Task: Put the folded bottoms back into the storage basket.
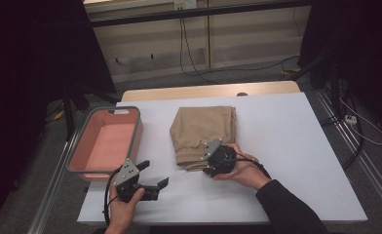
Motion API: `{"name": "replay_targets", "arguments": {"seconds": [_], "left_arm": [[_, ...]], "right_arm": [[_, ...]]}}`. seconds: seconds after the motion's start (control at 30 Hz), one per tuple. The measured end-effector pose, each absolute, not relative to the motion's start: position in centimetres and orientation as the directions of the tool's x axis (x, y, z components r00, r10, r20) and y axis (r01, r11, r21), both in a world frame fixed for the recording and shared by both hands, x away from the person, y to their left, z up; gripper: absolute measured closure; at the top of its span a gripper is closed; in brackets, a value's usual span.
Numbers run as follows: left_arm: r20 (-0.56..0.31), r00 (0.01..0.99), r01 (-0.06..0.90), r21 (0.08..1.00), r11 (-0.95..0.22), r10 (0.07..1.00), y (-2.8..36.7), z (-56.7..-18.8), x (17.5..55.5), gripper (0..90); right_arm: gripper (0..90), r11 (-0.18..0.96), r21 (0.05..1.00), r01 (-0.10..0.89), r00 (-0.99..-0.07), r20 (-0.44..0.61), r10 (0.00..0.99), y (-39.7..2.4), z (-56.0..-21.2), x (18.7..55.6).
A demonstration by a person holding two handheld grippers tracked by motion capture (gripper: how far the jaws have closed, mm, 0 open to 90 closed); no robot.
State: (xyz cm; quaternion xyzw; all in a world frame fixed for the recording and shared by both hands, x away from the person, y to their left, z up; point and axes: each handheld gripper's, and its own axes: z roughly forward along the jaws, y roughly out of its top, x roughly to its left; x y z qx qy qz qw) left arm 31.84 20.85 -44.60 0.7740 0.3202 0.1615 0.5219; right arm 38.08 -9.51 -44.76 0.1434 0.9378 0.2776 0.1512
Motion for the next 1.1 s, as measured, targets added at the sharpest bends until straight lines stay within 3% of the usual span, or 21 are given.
{"name": "replay_targets", "arguments": {"seconds": [0.07,0.2,0.37,0.5,0.67,0.9,1.1], "left_arm": [[-0.082,0.741,0.325,0.912,-0.249,0.666,20.9,-44.6,31.8,5.6],[-0.082,0.740,0.326,0.911,-0.250,0.668,20.9,-44.6,31.8,5.7],[-0.080,0.741,0.325,0.912,-0.252,0.667,20.9,-44.6,31.9,5.7],[-0.071,0.740,0.321,0.911,-0.258,0.669,20.8,-44.6,31.9,5.7],[-0.051,0.738,0.305,0.914,-0.266,0.672,20.9,-44.5,31.8,5.7],[-0.012,0.740,0.277,0.917,-0.288,0.673,20.7,-44.3,31.6,5.7],[-0.045,0.747,0.299,0.914,-0.275,0.663,20.6,-44.3,31.7,5.8]], "right_arm": [[44.8,0.811,0.556,0.184,-0.914,-0.206,0.349,-9.4,-44.7,38.2],[57.5,0.821,0.551,0.151,-0.908,-0.250,0.335,-9.4,-44.8,38.4],[59.5,0.810,0.576,0.112,-0.914,-0.261,0.312,-9.8,-45.1,38.4],[70.1,0.808,0.582,0.092,-0.902,-0.294,0.315,-9.9,-45.3,38.4],[76.9,0.795,0.594,0.126,-0.889,-0.288,0.356,-9.9,-45.2,38.5],[79.3,0.788,0.597,0.151,-0.888,-0.269,0.374,-9.9,-44.8,38.6],[79.6,0.735,0.652,0.188,-0.889,-0.205,0.409,-10.6,-44.2,38.9]]}}
